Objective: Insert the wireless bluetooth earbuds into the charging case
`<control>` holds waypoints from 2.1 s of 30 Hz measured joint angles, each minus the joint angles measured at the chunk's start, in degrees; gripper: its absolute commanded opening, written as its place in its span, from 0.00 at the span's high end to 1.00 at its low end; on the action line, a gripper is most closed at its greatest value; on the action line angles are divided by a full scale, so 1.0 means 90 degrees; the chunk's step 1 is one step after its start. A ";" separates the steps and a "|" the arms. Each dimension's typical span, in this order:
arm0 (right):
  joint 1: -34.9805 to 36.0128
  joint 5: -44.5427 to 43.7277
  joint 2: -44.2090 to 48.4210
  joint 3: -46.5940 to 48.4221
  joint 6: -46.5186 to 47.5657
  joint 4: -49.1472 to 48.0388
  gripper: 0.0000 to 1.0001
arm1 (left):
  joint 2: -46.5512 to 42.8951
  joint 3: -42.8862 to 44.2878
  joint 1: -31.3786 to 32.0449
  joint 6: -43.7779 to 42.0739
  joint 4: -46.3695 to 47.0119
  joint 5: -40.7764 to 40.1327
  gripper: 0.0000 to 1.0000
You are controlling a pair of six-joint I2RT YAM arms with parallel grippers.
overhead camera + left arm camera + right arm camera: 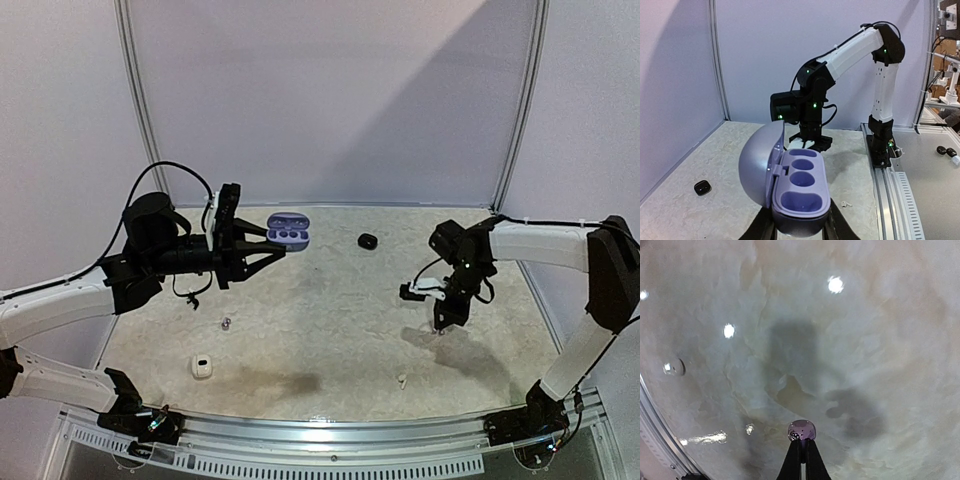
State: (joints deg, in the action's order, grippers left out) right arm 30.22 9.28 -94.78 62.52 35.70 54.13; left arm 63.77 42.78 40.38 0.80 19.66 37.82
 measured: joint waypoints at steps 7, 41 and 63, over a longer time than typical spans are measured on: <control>0.0333 0.0109 0.0471 0.2042 -0.0362 0.0452 1.00 | 0.0002 -0.0058 -0.0002 -0.0289 0.0100 0.0083 1.00; 0.4053 -0.0265 -0.1168 0.7113 -0.0622 0.0986 1.00 | 0.0277 0.0158 0.0389 -0.1479 -0.0610 0.0153 1.00; 0.4068 -0.0947 -0.1506 0.7179 -0.0355 0.0981 0.75 | 0.0260 0.0155 0.0413 -0.1559 -0.0544 -0.0141 1.00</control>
State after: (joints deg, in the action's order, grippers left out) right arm 66.83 0.75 -108.33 127.13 32.51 62.96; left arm 66.11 44.18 44.10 -13.23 14.76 36.56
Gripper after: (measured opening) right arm 0.234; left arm 0.286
